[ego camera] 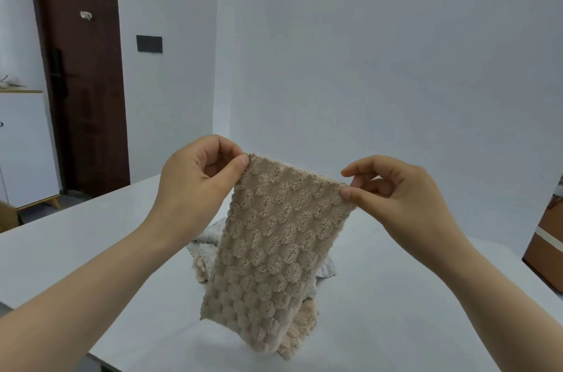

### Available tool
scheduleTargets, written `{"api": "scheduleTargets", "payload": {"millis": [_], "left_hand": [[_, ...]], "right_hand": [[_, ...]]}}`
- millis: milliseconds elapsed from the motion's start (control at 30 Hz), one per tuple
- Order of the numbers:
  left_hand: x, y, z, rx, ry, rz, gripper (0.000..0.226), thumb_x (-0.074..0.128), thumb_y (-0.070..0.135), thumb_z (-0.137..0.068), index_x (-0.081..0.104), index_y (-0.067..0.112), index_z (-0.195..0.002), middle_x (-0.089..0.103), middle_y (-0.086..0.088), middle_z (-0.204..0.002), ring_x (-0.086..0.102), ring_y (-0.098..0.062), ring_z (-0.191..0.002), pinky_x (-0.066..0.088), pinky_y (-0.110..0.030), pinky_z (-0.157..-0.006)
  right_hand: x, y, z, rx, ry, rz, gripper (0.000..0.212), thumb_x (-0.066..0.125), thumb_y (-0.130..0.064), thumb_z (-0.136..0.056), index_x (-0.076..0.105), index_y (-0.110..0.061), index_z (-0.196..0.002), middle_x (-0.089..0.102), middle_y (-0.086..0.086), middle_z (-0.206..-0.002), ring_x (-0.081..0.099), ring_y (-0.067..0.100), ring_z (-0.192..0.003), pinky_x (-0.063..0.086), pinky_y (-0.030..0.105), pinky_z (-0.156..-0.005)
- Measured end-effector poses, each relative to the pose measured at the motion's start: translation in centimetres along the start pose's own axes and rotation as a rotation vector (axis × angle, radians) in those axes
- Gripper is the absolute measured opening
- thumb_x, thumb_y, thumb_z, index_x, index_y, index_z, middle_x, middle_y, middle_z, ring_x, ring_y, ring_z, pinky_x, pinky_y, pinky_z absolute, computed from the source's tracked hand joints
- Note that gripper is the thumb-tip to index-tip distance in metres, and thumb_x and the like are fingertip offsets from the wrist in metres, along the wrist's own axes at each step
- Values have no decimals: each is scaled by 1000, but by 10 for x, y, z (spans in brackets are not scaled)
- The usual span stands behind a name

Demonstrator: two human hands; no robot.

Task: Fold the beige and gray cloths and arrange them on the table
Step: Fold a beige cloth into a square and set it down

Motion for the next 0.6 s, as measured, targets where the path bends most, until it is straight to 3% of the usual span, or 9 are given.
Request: {"api": "scheduleTargets", "payload": {"millis": [67,200,300,400,500,600], "left_hand": [[1,-1,0,0,3,6,10,66,14,-86,65,16,-77,69,-4,-74,64,-19,-67,55,-32,-72],[5,-5,1,-14,-4,43,9,65,14,-87,65,15,-78,69,-4,-74,64,-14,-66,57,-38,-76],[8,-4,2,-5,-3,45,10,67,15,-86,66,18,-77,69,-1,-70,60,-7,-61,55,-29,-69],[15,2,5,13,-25,63,10,68,16,-85,67,21,-76,69,0,-72,61,-12,-62,51,-26,-64],[26,12,9,51,-96,59,8,69,18,-85,68,22,-78,70,-1,-74,65,-26,-71,54,-38,-69],[36,23,14,101,-167,39,5,70,22,-84,69,23,-80,71,0,-74,67,-25,-71,56,-47,-69]], "right_hand": [[-2,1,0,17,16,-19,18,77,-13,-80,70,-26,-90,69,-8,-81,68,5,-67,45,8,-57],[-4,2,0,33,-13,-38,22,76,-9,-79,71,-23,-95,74,-7,-85,71,8,-75,55,15,-74],[-2,4,0,69,-106,-23,22,75,-5,-79,73,-20,-95,74,-2,-80,71,10,-76,54,13,-73],[3,5,1,108,-209,26,19,74,-11,-81,73,-21,-97,75,-3,-84,70,4,-79,52,9,-73],[16,-4,0,54,-237,94,25,73,-29,-81,71,-27,-106,73,-11,-98,65,-5,-95,51,16,-89],[35,-19,-1,-35,-256,86,32,70,-35,-84,68,-27,-115,68,-18,-111,59,-7,-109,47,26,-101]]}}
Point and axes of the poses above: each hand's wrist, its own z-axis away from the middle knuckle, its own x-axis out of the palm, y = z × x, the point moved 8 cm from there along -z, towards the middle knuckle
